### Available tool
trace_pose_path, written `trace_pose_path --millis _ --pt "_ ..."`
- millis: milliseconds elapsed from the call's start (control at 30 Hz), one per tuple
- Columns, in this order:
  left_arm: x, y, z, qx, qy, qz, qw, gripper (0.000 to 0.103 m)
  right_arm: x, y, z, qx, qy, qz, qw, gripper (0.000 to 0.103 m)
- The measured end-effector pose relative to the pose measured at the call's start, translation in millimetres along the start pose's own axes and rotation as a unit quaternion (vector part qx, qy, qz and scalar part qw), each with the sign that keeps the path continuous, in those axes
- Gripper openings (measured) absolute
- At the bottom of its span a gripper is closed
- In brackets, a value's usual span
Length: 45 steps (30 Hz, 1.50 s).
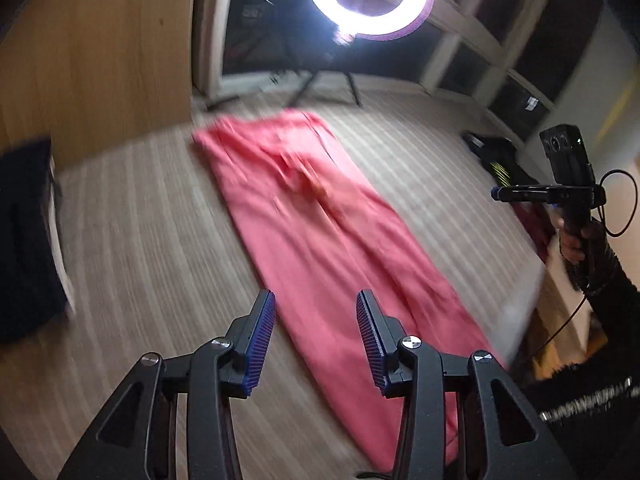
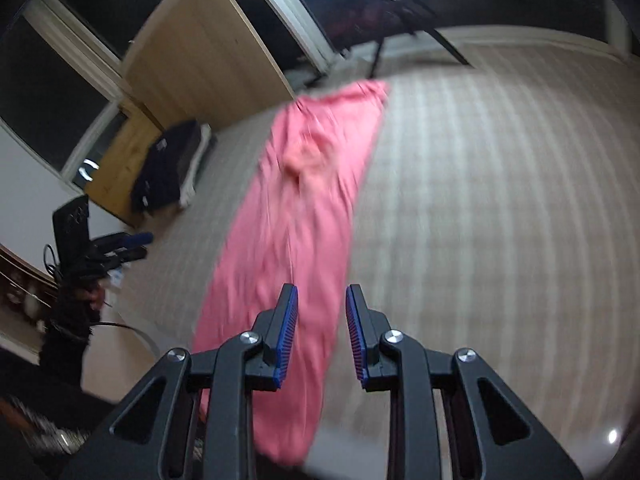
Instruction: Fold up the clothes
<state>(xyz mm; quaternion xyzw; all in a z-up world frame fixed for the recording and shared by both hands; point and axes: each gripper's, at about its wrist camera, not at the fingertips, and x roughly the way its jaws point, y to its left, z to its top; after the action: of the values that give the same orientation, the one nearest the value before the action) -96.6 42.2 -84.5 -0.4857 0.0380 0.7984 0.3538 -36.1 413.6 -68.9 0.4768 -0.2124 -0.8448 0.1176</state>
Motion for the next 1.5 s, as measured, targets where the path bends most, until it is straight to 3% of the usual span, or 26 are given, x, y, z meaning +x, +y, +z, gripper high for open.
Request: trace_pose_path --millis 67,200,367,467,633,733,900,1067,1333,1400,1500 --pt "-13 -5 -29 0.000 0.012 -0.009 0.9999 0.040 -5 15 -38 0.021 -0.007 -0.015 1.000 0.032" --pt "-25 -22 -85 0.013 0.031 -0.035 0.9988 0.040 38 49 -102 0.021 0.023 -0.086 0.996 0.033" --pt "-6 -43 -139 -0.005 0.053 -0.077 0.9956 0.040 67 53 -138 0.027 0.022 -0.149 0.988 0.033" --pt "5 -55 -160 -0.012 0.062 -0.060 0.9962 0.040 77 52 -145 0.025 0.016 -0.175 0.984 0.033" --pt "23 -84 -178 0.021 0.061 -0.043 0.9970 0.040 81 72 -144 -0.015 0.021 -0.140 0.990 0.032" --pt "25 -95 -185 0.043 0.059 -0.019 0.9972 0.040 84 101 -149 -0.059 0.032 -0.076 0.995 0.033" --pt "13 -95 -197 0.060 0.043 0.012 0.9972 0.040 116 143 -162 -0.144 0.081 -0.042 0.985 0.033" --pt "18 -95 -203 0.078 0.052 0.014 0.9955 0.040 137 160 -168 -0.162 0.120 -0.014 0.979 0.032" --pt "25 -104 -202 0.127 0.060 -0.003 0.9901 0.040 156 167 -167 -0.162 0.133 -0.054 0.976 0.032" --pt "27 -105 -200 0.143 0.066 -0.009 0.9876 0.040 159 170 -166 -0.167 0.130 -0.064 0.975 0.030" --pt "33 -107 -196 0.164 0.076 -0.014 0.9835 0.040 163 175 -167 -0.205 0.143 -0.086 0.965 0.017"
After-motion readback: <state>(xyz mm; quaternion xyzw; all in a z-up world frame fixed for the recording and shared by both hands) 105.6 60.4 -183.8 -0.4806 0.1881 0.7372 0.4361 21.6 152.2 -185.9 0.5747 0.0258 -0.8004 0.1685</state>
